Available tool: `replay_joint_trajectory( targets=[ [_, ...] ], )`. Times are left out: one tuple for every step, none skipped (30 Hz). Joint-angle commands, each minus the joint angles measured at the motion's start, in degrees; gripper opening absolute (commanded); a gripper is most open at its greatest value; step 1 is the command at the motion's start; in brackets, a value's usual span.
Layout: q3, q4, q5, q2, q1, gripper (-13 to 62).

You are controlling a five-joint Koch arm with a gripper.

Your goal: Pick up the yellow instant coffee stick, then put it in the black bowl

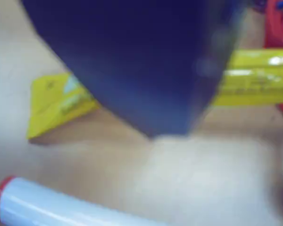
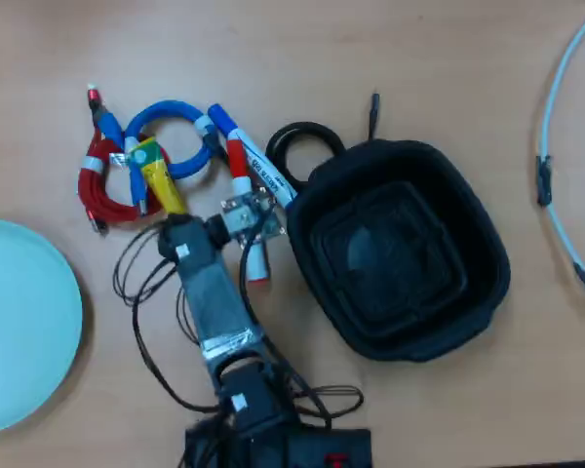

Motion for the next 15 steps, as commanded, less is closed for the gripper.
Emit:
replay_joint_trajectory(
  targets=[
    [-6.3,0.0,-5.8,-2.5,0.0,35.3],
    [-7.7,0.1,-7.1,-3.6,0.0,35.3],
    [-9.1,0.2,-8.2,-4.7,0.0,35.3],
    [-10.0,0.2,-9.0,-5.9,0.0,35.4],
    [-10.7,0.2,-9.3,-7.0,0.0,35.5],
    [-11.1,0.2,-9.7,-7.9,-0.1,35.5],
    [-11.3,0.2,-10.3,-8.6,-0.1,35.6],
    [-11.5,0.1,-11.4,-9.0,-0.1,35.6],
    [-11.8,0.2,-13.0,-9.1,-0.1,35.6],
    [-12.0,0.1,-14.9,-9.2,-0.1,35.6],
    [-12.2,0.1,-17.1,-9.2,-0.1,35.5],
    [-12.3,0.1,-19.0,-9.3,-0.1,35.5],
    [-12.4,0.1,-20.6,-9.4,-0.1,35.5],
    [-12.3,0.1,-21.7,-9.4,-0.1,35.5],
    [-12.4,0.0,-22.4,-9.5,-0.2,35.5]
  ],
)
